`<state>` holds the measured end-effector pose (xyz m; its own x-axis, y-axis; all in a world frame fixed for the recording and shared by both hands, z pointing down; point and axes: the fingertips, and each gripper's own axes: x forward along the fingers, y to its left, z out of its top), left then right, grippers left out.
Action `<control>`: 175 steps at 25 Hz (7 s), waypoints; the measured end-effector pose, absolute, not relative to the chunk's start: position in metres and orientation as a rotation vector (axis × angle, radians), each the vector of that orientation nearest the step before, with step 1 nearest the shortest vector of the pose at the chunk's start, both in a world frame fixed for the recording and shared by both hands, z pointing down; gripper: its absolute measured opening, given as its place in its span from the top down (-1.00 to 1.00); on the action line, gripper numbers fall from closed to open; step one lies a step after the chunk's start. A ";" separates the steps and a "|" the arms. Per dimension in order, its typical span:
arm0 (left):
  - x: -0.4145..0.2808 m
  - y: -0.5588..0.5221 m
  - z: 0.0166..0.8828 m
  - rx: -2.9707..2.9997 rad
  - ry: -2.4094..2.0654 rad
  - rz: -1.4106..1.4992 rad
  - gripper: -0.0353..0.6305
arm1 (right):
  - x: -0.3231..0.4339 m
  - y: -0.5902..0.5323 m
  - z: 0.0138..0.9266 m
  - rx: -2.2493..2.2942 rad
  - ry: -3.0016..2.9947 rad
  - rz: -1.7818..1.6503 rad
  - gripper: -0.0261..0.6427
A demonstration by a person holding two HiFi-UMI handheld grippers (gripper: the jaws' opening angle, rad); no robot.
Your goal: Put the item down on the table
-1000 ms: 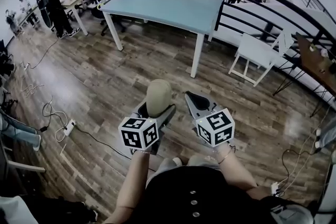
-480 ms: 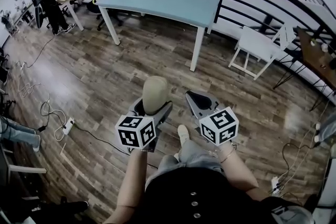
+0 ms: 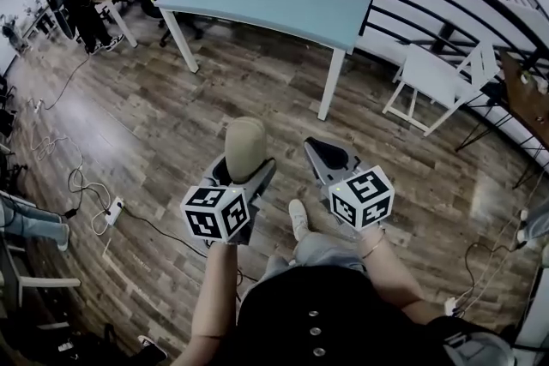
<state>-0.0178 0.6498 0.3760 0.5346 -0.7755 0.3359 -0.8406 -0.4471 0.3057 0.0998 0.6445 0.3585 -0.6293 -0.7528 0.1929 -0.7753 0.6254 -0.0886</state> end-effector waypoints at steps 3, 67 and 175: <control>-0.018 0.598 0.371 2.328 -1.336 0.193 -0.35 | 0.094 0.592 0.354 1.233 -2.741 0.250 0.90; -0.191 -0.094 0.389 2.358 -1.077 0.152 -0.35 | -0.099 -0.097 0.384 1.324 -2.595 0.316 0.91; -0.087 -0.746 0.503 2.542 -0.425 0.730 -0.35 | 0.011 -0.688 0.479 1.934 -2.141 0.636 0.91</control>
<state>-0.0873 -0.7461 0.5029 0.8115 -0.1635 0.5609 -0.4069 -0.8471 0.3418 0.0105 -0.6879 0.4788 -0.1331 -0.9004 0.4143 -0.9805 0.0587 -0.1874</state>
